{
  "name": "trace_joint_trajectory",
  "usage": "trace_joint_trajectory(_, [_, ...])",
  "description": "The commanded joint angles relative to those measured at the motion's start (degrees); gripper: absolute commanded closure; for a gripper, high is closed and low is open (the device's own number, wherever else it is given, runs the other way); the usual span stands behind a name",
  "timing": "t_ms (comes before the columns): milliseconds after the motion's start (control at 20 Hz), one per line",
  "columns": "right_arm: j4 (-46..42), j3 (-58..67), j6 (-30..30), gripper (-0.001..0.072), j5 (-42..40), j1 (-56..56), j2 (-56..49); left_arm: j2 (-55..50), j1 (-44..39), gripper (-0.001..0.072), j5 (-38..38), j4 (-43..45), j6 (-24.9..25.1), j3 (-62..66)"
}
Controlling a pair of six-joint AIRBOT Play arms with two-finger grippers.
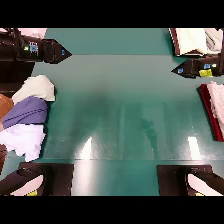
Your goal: Fold the shirts.
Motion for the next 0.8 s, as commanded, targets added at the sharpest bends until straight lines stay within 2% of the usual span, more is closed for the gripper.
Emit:
trace_joint_trajectory(0, [0.0, 0.0, 0.0, 0.0693, 0.1, 0.2, 0.0, 0.0, 0.0, 0.0677, 0.0, 0.0, 0.0, 0.0])
trace_joint_trajectory(600, [0.0, 0.0, 0.0, 0.0692, 0.1, 0.2, 0.0, 0.0, 0.0, 0.0677, 0.2, -1.2, -0.4, 0.0])
trace_joint_trajectory(700, [0.0, 0.0, 0.0, 0.0692, 0.2, 0.2, 0.0, 0.0, 0.0, 0.0675, 4.5, 0.4, 2.3, 0.0])
trace_joint_trajectory(750, [0.0, 0.0, 0.0, 0.0693, 0.2, 0.2, 0.0, -0.1, 0.0, 0.0521, 6.5, 4.2, 5.0, 0.0])
